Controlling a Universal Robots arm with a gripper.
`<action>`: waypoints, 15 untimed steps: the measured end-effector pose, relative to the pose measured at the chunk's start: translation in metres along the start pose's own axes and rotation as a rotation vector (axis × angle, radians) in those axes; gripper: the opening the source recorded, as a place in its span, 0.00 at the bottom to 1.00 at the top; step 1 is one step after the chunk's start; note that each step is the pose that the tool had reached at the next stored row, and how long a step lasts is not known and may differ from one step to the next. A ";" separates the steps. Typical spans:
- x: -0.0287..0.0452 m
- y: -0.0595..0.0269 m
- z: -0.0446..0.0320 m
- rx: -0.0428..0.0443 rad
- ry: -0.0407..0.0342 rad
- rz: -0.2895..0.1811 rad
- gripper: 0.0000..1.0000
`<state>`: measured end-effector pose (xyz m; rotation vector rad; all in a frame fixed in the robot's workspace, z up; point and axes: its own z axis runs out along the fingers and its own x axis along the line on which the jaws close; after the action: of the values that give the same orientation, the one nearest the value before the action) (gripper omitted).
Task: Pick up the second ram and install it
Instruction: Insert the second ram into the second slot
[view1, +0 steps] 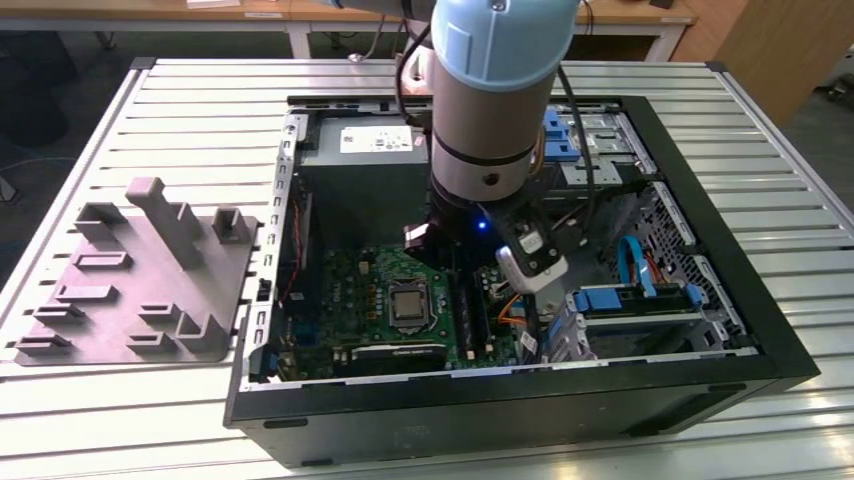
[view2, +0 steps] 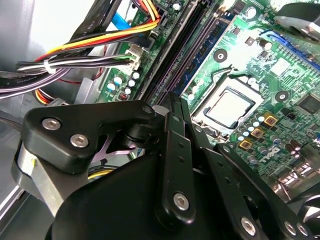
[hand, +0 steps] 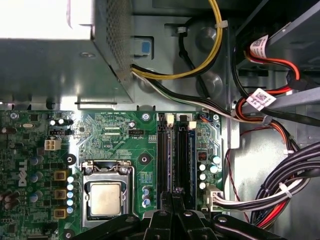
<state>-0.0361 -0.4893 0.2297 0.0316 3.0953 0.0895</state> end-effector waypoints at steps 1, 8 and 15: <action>0.0000 0.0000 0.0001 0.0003 -0.0002 0.005 0.11; 0.0003 -0.0001 0.0008 0.0000 -0.0004 0.009 0.11; 0.0003 -0.0001 0.0019 -0.0002 -0.0005 0.009 0.11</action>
<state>-0.0364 -0.4893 0.2277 0.0459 3.0949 0.0901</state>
